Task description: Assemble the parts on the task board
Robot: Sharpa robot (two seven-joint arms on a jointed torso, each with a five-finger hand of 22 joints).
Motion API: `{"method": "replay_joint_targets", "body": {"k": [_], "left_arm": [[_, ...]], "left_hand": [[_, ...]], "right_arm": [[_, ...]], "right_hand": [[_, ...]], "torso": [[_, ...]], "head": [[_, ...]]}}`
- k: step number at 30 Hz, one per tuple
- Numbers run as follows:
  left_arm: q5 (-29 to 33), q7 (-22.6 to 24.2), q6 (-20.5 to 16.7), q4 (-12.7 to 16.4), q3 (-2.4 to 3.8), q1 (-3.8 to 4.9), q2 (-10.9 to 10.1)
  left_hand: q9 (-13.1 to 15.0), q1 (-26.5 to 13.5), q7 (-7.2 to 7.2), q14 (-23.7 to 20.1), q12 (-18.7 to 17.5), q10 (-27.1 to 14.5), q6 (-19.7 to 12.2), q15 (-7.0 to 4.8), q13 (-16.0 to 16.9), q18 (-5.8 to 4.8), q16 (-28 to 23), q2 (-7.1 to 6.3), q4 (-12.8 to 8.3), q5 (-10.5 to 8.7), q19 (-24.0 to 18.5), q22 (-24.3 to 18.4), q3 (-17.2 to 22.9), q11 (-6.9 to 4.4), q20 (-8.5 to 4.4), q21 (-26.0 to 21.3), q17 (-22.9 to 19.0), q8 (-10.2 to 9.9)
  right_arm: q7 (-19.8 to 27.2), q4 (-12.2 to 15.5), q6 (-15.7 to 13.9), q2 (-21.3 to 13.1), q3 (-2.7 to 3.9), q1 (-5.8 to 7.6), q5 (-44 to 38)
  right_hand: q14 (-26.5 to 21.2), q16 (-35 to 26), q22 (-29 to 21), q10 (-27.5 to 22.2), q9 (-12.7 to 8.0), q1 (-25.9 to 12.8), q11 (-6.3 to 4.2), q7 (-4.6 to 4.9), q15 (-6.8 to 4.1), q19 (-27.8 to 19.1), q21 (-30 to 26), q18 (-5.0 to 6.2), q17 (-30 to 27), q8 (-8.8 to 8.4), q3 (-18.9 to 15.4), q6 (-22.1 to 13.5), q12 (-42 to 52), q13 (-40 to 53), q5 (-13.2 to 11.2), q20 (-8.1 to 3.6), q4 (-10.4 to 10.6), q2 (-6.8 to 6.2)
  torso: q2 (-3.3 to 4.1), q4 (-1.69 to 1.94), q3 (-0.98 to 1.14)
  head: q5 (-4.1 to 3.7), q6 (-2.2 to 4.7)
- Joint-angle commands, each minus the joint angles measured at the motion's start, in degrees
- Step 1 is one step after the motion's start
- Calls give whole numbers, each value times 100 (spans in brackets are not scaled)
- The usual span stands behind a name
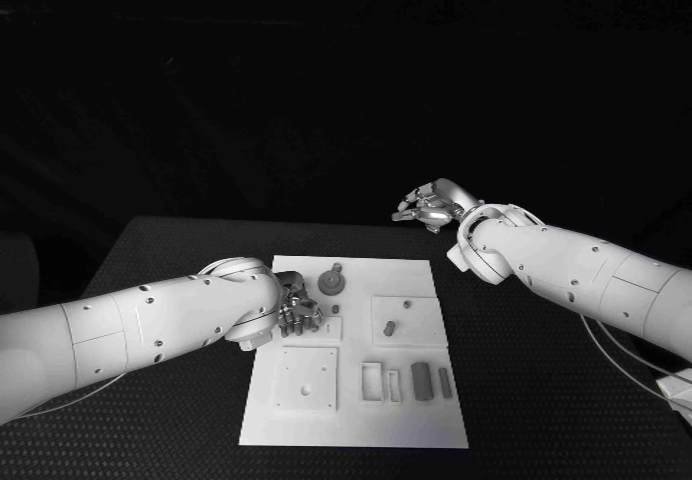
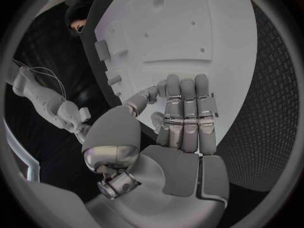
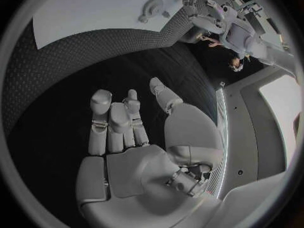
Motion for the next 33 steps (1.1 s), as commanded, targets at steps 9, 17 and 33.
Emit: {"method": "replay_joint_targets", "body": {"k": [9,17,33], "left_arm": [[-26,73,-105,9,-22,-45,-8],[-172,97,-125,28,-21,-50,-40],[-97,126,-165,115,-6,-45,-245]], "left_hand": [[52,-270,-104,-138,-78,-217,73,42,-9,-74,-49,-564,493,-779,-91,14,25,10,21,-182,-63,-162],[95,-301,-109,-141,-65,-216,85,40,3,-69,-25,-648,645,-994,-74,45,43,6,20,-218,-67,-183],[170,-314,-139,-107,-12,-171,148,23,37,-55,37,-714,899,-1197,-15,108,83,-20,4,-251,-59,-183]], "right_arm": [[24,1,71,4,3,1,-37],[66,15,126,-3,3,-1,-27],[65,5,110,-24,3,-7,-25]], "right_hand": [[-24,-21,16,-48,-1,-18,-4,65,12,0,-34,389,7,-23,8,19,-23,-11,6,-38,-43,24],[-24,-22,17,-48,0,-14,-3,66,12,0,-34,389,8,-26,11,17,-21,-12,6,-38,-48,30],[-23,-21,19,-45,1,-16,-3,67,13,3,-33,389,10,-28,12,17,-18,-13,6,-37,-49,41]], "torso": [[-1,4,-3],[0,1,-2],[-1,3,-1]], "head": [[-8,8],[-23,12],[-48,6]]}}
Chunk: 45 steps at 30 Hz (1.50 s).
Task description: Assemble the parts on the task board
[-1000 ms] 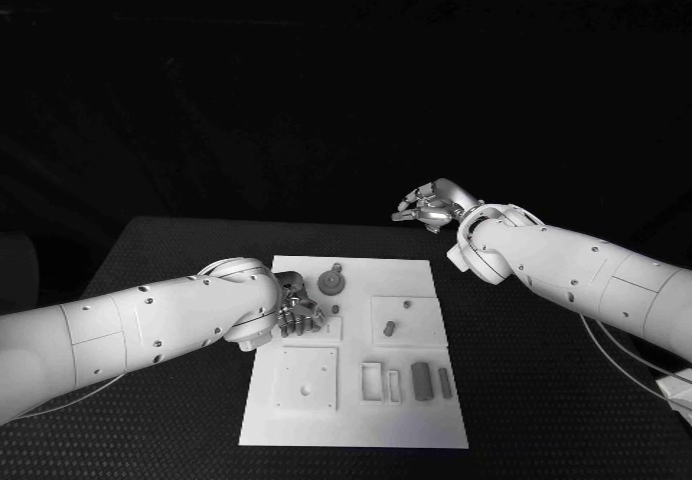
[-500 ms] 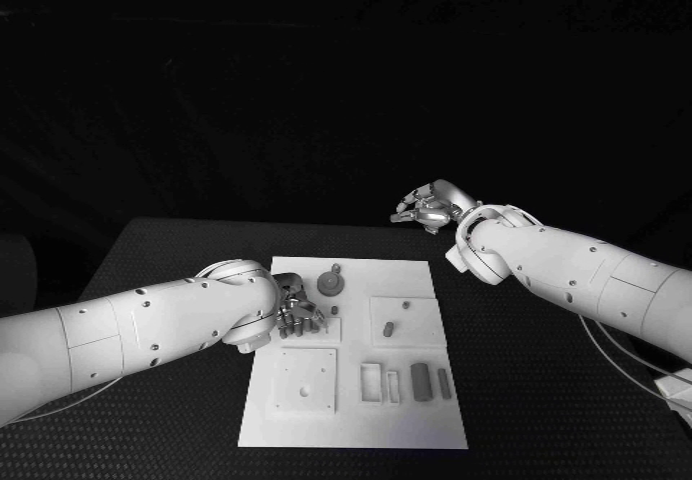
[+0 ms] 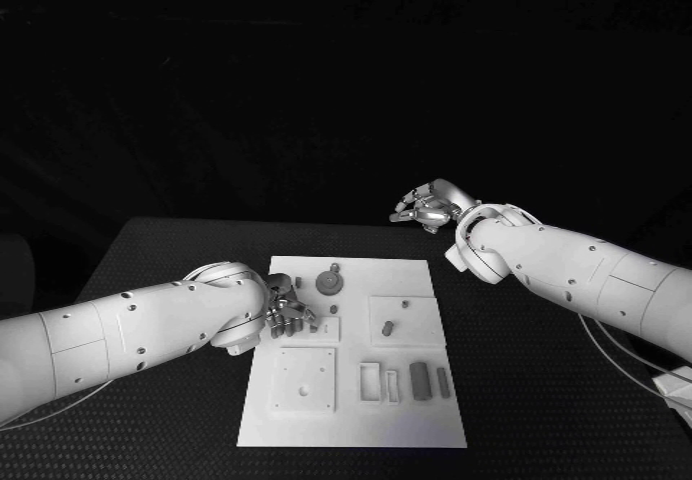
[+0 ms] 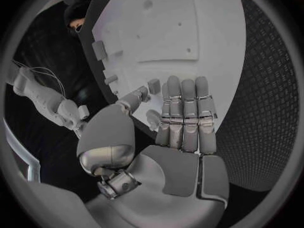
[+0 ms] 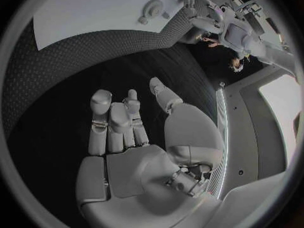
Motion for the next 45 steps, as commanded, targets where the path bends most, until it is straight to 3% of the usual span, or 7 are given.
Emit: {"method": "replay_joint_targets", "body": {"k": [1,10,14,22,31,35,45], "left_arm": [[-30,32,-36,40,13,3,-19],[74,55,-61,168,64,93,-145],[340,102,-47,174,223,126,-171],[705,203,-169,105,308,279,-210],[645,114,136,-501,401,364,-3],[315,124,135,-850,422,364,167],[-62,177,187,-1699,429,359,614]], "left_hand": [[12,53,-15,26,40,24,22,-24,10,-42,20,14,23,4,35,21,2,-12,4,15,5,-9],[32,99,-23,34,55,33,35,-29,21,-41,36,55,-9,35,46,45,-28,-19,-1,11,10,-6],[34,121,-3,-8,34,-17,-10,-19,14,-51,18,53,-36,43,13,52,-58,-2,8,-22,-2,-40],[-59,149,199,-307,-132,-336,-390,97,-62,-81,-156,35,-5,10,-206,25,-53,143,110,-239,-138,-334],[-257,268,409,-386,-141,-430,-831,147,-61,-72,-167,270,-163,199,-253,62,-108,223,165,-332,-213,-651],[-390,178,462,-386,-77,-440,-1018,139,-23,-45,-105,214,-94,-251,-215,111,-148,251,162,-364,-228,-794],[-556,59,514,-342,8,-428,-1219,115,32,-33,-35,49,192,-432,-138,160,-84,290,142,-388,-253,-931]], "right_arm": [[47,1,57,-9,3,-2,-25],[45,-4,55,-14,3,-2,-25],[43,-22,59,-12,3,-2,-25],[40,-52,63,-11,3,-3,-25],[38,-62,73,-7,3,-3,-25],[37,-72,72,-7,3,-4,-25],[35,-101,65,16,3,-5,-25]], "right_hand": [[-23,-21,19,-45,1,-17,-3,59,13,11,-33,389,10,-28,-5,25,-18,-9,6,-48,-32,41],[-22,-21,21,-44,2,-20,-2,59,13,13,-32,389,11,-30,-7,26,-16,-10,6,-47,-34,43],[-22,-21,21,-43,2,-22,-2,59,13,13,-32,389,12,-30,-8,26,-16,-10,6,-47,-33,44],[-21,-21,22,-43,2,-25,-2,59,14,14,-32,389,12,-31,-9,26,-15,-11,6,-47,-33,45],[-21,-21,23,-42,3,-23,-2,59,14,15,-32,389,13,-32,-8,27,-13,-12,6,-47,-37,48],[-21,-21,23,-41,3,-21,-2,59,13,15,-32,389,14,-33,-8,25,-13,-12,6,-48,-39,48],[-20,-21,25,-41,1,-32,1,63,16,16,-33,389,15,-44,-14,11,-11,-15,6,-47,-39,43]], "torso": [[-2,5,1],[-3,9,3],[0,4,4],[0,-4,5],[4,-8,8],[8,-15,5],[5,-11,1]], "head": [[-3,4],[13,31],[30,48],[45,91],[49,147],[48,162],[28,177]]}}
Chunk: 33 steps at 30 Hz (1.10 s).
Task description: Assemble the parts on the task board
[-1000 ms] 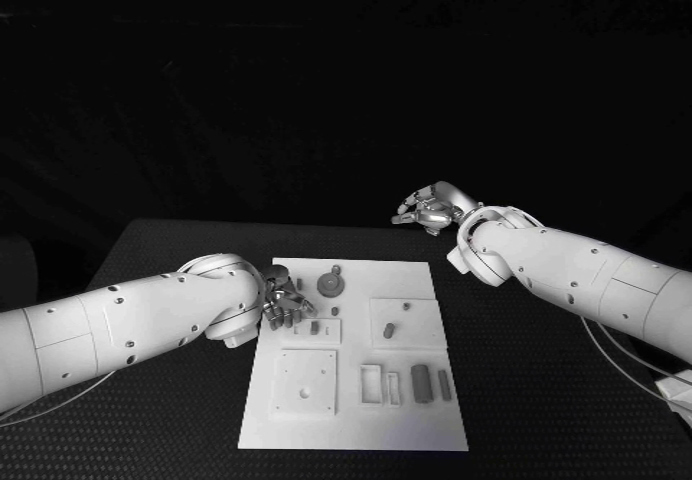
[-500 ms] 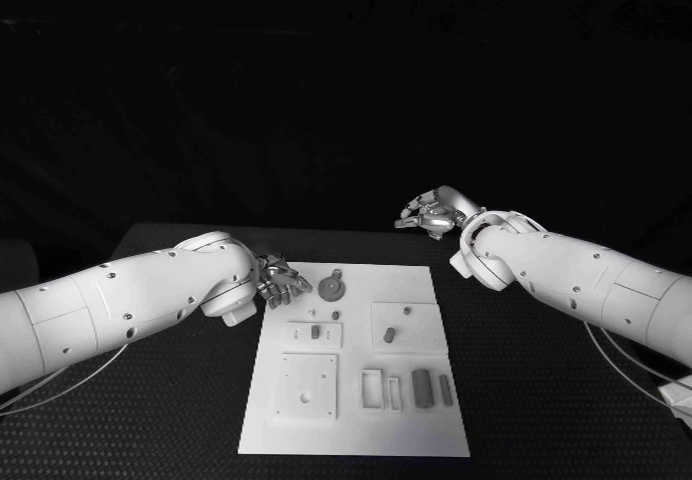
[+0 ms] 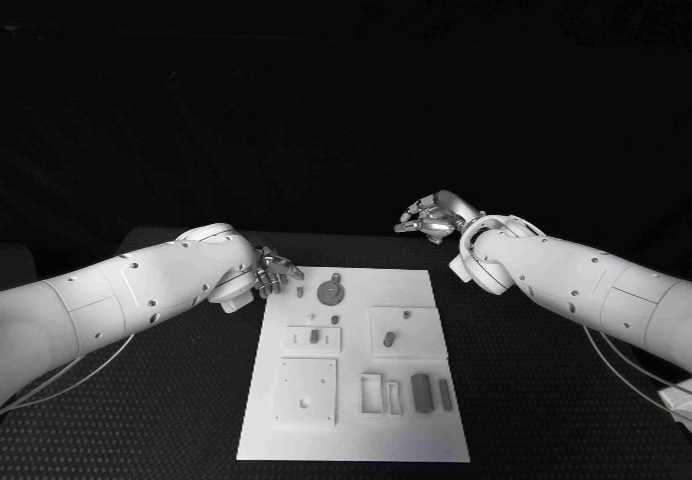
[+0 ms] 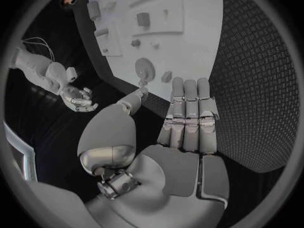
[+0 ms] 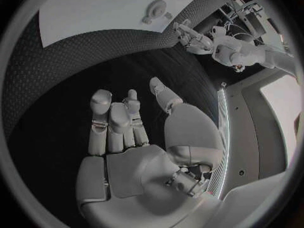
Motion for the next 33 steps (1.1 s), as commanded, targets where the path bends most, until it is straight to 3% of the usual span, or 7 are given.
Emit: {"method": "replay_joint_targets", "body": {"k": [1,5,13,20,27,33], "left_arm": [[-319,106,117,-186,2,5,124],[-319,141,156,-406,1,0,221],[-266,222,304,-583,1,-28,302],[-269,284,397,-708,-1,-75,392],[-266,357,434,-813,-2,-173,486],[-238,403,468,-837,-2,-202,514]], "left_hand": [[-18,-34,1,22,35,-7,-42,-25,13,-21,29,-59,56,-35,38,10,1,35,-3,-20,-11,-27],[-25,-36,1,22,41,-7,-43,-26,18,-20,34,-59,74,-46,41,14,4,35,-5,-23,-11,-27],[-37,2,-6,23,58,-9,-16,-30,30,-20,50,-23,74,-63,45,29,9,29,-8,-30,-11,-12],[-51,92,-43,-6,79,-42,143,-26,48,-28,75,90,-20,-48,34,69,-63,-1,-5,-62,-19,79],[-74,127,-46,-28,80,-67,159,-21,50,-32,81,166,-85,-34,21,84,-103,-1,-1,-86,-27,88],[-91,141,-52,-47,80,-78,188,-16,47,-35,83,250,-135,-14,12,96,-134,-5,4,-106,-39,105]], "right_arm": [[38,-12,48,19,3,-2,-26],[40,-24,47,41,3,-4,-26],[35,-55,58,91,3,-4,-25],[32,-48,67,92,3,-4,-25],[35,-45,64,104,3,-4,-25],[31,-45,66,99,3,-4,-25]], "right_hand": [[-20,-22,25,-41,1,-33,1,62,16,-6,-33,389,6,-20,2,12,-11,-5,6,-44,-24,43],[-20,-22,25,-41,1,-36,1,62,16,-5,-33,389,6,-21,1,10,-11,-6,6,-44,-22,44],[-19,-22,25,-41,1,-38,2,63,17,-5,-33,389,7,-24,0,8,-10,-7,6,-44,-24,43],[-19,-22,26,-41,2,-40,3,63,18,-4,-34,389,8,-25,-1,8,-10,-8,6,-44,-24,43],[-18,-22,26,-40,4,-39,3,63,18,-3,-34,389,8,-23,0,12,-9,-9,6,-45,-25,47],[-18,-22,27,-40,4,-39,3,63,18,-3,-34,389,9,-24,0,13,-8,-9,6,-45,-27,48]], "torso": [[1,-5,-5],[4,-19,-4],[15,-54,1],[6,-21,2],[5,-25,-1],[7,-27,-3]], "head": [[-9,-8],[-30,23],[-59,50],[-86,43],[-76,43],[-80,35]]}}
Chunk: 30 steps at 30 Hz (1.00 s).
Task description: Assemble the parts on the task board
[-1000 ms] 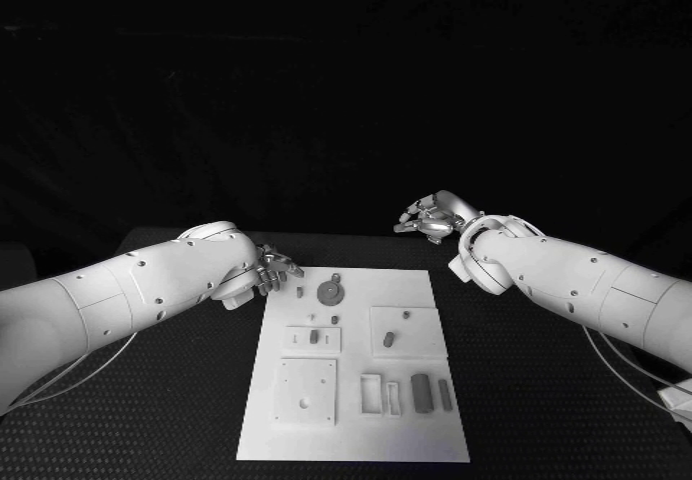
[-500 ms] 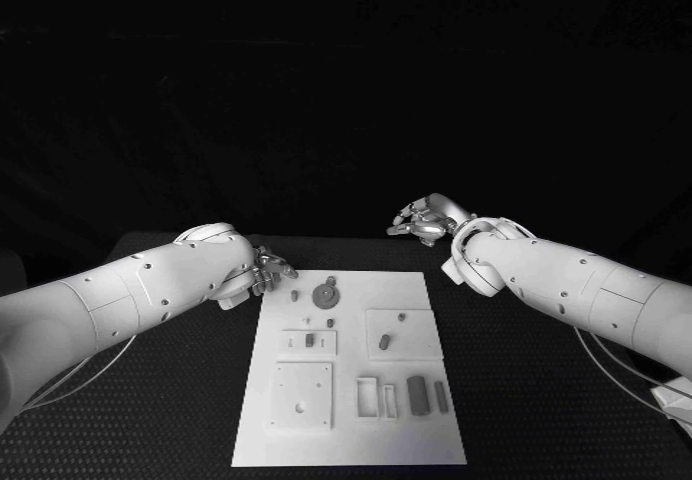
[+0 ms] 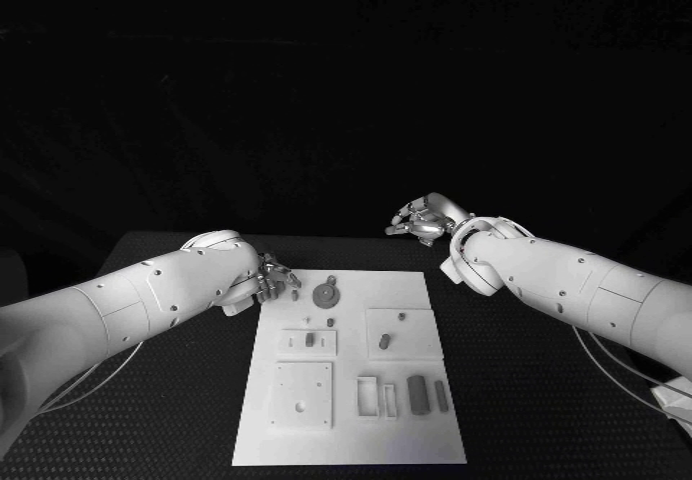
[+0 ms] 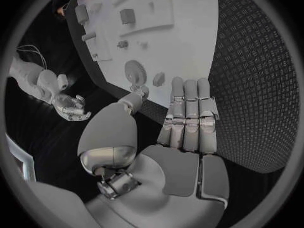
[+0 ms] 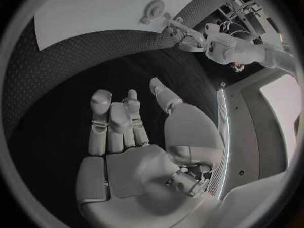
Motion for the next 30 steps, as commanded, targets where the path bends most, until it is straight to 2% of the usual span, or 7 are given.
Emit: {"method": "replay_joint_targets", "body": {"k": [1,6,13,17,24,30], "left_arm": [[12,148,149,-3,4,-15,30],[91,144,153,-3,4,-22,45],[122,158,271,34,3,-25,55],[173,148,307,20,3,-31,65],[175,153,268,-29,4,-65,82],[177,154,285,-47,4,-85,87]], "left_hand": [[-12,8,-13,-39,28,-43,40,-2,0,-9,38,65,-48,33,9,9,-16,-4,4,-29,-11,31],[-26,-19,-11,-47,23,-49,41,2,-8,-13,36,84,-53,38,4,14,-42,-2,8,-42,-22,31],[-39,-57,-20,-46,23,-44,75,0,-16,-9,42,102,-44,25,9,21,-63,-9,6,-57,-35,49],[-42,-45,-43,-40,25,-34,142,-4,-23,-8,52,162,-72,37,18,31,-64,-26,4,-69,-45,87],[-64,0,-51,-47,22,-35,169,-2,-36,-10,62,283,-160,67,22,45,-66,-32,5,-91,-62,104],[-82,33,-52,-51,23,-32,176,-1,-43,-12,70,360,-237,71,25,57,-70,-33,6,-108,-73,110]], "right_arm": [[31,-1,53,-1,3,-1,-25],[56,-1,8,6,3,-2,-417],[49,-1,22,13,3,-2,-408],[47,2,17,13,3,-2,-402],[44,1,25,15,3,-2,-399],[45,6,20,7,3,-2,-398]], "right_hand": [[-18,-22,27,-40,4,-16,2,50,18,-1,-34,389,9,-24,0,26,-8,-6,6,-47,-27,26],[-17,-22,27,-40,5,-14,2,51,18,0,-34,389,10,-24,0,26,-7,-6,6,-48,-29,26],[-17,-22,29,-40,6,-11,2,50,18,0,-34,389,11,-25,-1,27,-6,-8,6,-48,-37,17],[-17,-22,29,-39,7,-9,2,50,18,0,-35,389,11,-25,-1,29,-6,-9,6,-49,-37,18],[-16,-23,29,-39,8,-8,2,50,18,0,-35,389,12,-26,1,28,-5,-10,6,-49,-38,20],[-16,-23,30,-39,8,-6,2,50,18,0,-35,389,12,-27,1,29,-5,-10,6,-49,-39,21]], "torso": [[2,-1,-2],[-1,5,-2],[-4,7,2],[-2,7,-3],[0,3,1],[0,16,0]], "head": [[-3,-5],[-16,-13],[-19,-10],[7,-3],[-10,-6],[-23,-16]]}}
